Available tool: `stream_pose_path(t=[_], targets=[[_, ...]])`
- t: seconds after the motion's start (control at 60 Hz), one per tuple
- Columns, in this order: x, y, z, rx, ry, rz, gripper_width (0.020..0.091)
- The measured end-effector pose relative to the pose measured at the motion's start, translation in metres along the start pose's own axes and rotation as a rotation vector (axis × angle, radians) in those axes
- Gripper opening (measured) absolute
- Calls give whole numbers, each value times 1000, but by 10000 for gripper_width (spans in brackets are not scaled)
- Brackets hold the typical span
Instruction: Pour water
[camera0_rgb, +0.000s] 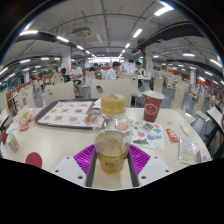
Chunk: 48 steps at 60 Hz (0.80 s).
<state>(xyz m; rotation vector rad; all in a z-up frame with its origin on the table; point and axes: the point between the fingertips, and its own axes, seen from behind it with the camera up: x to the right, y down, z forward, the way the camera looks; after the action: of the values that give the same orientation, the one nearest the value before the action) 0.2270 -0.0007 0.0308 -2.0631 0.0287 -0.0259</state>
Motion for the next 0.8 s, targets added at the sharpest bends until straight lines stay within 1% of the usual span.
stream_pose_path(t=[0.017, 0.1, 0.133, 0.15, 0.217, 0.25, 0.267, 0.417, 0.583, 0.717, 0.8], targets=[[1, -1, 1, 4, 5, 2, 494], [1, -2, 1, 20, 10, 11, 467], [0, -3, 1, 25, 3, 13, 450], [0, -3, 1, 27, 1, 13, 426], [0, -2, 1, 24, 2, 2, 396], [0, -2, 0, 21, 6, 3, 396], [0, -2, 0, 19, 11, 3, 370], [9, -11, -12, 27, 107, -28, 369], [6, -43, -40, 44, 244, -144, 368], [-19, -74, -73, 21, 367, -316, 371], [-49, -93, -86, 7, 439, -452, 369]])
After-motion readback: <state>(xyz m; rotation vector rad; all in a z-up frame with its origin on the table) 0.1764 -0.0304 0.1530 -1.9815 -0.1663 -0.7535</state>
